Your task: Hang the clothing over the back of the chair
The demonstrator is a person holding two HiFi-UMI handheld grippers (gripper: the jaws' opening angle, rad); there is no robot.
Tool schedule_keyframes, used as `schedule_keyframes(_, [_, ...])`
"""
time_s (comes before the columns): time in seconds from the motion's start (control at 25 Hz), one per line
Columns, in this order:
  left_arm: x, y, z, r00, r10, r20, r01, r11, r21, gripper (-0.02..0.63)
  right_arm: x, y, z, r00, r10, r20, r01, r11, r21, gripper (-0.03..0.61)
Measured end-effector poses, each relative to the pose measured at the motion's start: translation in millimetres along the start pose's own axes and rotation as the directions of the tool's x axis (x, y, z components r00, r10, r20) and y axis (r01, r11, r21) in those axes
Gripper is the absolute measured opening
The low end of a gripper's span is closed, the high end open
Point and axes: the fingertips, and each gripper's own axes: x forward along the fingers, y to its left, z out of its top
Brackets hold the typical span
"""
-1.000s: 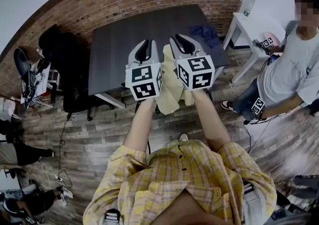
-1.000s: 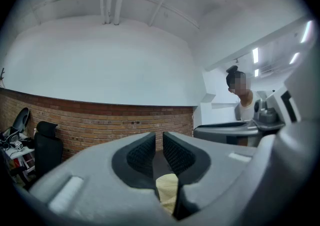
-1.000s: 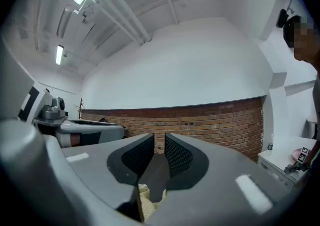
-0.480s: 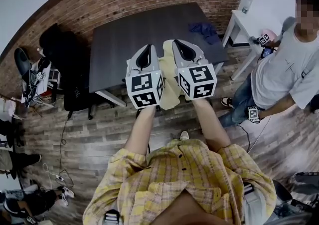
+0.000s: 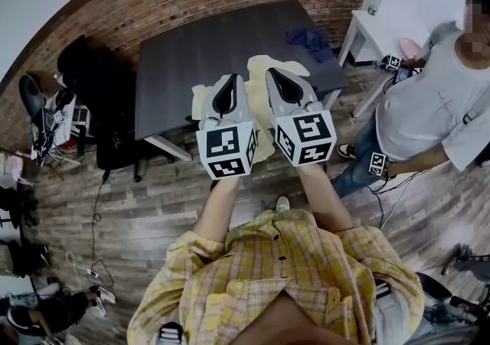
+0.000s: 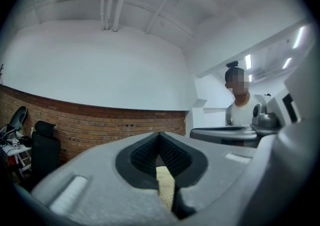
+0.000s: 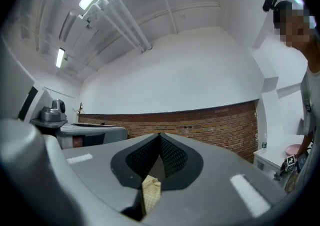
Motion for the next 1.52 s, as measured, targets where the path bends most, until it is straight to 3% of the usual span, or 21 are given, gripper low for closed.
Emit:
schedule_keyframes(0.76, [-32,-25,-19,1.0,-0.028,-0.001,0.028,1.0,0.005,-0.003,-38,12,-6,1.0,-0.027,0.015,0.026,1.0,0.011,-0.009])
schedule_keyframes(1.52, [-55,-30,-45,1.0,-0.013,-0.014,0.013,1.0,0.003,-0.003,-59,26,-41,0.999,-0.041,-0.018,0.042,0.999,0.026,-0.009])
